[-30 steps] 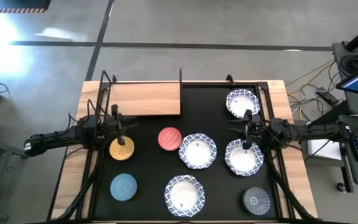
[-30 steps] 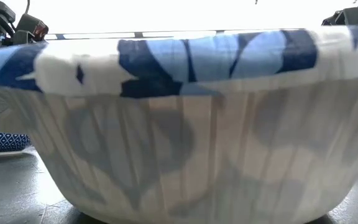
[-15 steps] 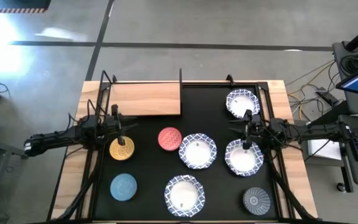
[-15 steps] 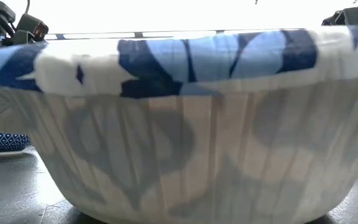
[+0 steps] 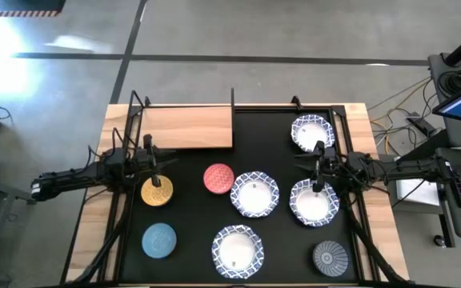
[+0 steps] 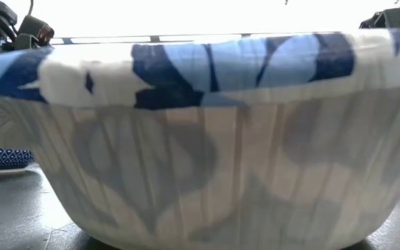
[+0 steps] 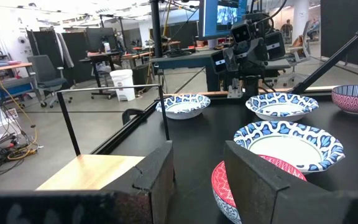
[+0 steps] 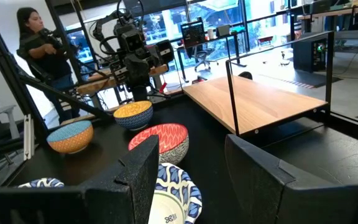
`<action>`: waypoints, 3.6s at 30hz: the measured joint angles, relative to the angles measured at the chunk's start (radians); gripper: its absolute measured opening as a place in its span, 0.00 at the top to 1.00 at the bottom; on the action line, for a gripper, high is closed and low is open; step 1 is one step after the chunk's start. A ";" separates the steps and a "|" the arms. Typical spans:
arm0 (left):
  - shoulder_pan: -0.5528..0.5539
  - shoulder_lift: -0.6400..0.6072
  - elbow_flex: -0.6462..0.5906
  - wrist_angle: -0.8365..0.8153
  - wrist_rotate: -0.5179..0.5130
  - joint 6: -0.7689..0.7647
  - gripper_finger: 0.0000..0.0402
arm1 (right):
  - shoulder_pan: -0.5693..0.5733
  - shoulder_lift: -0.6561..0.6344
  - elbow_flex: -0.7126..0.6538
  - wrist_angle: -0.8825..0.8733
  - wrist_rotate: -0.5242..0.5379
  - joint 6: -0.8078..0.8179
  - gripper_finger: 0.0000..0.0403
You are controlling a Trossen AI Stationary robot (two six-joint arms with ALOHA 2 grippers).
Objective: Place and stack bowls onto a shelf
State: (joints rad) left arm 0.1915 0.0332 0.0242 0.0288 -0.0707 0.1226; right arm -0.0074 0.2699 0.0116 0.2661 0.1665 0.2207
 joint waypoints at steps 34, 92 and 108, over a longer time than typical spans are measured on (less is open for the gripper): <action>0.000 0.000 0.000 0.000 0.000 0.000 0.69 | 0.000 0.000 0.000 0.000 0.000 0.000 0.57; 0.000 0.000 0.000 0.000 0.000 0.000 0.69 | 0.000 0.007 0.000 0.009 0.439 0.228 0.57; 0.000 0.000 0.000 0.000 0.000 0.000 0.69 | 0.000 0.007 0.000 0.105 0.404 0.188 0.57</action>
State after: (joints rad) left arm 0.1916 0.0331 0.0240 0.0288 -0.0705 0.1225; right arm -0.0074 0.2765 0.0113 0.3713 0.5702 0.4084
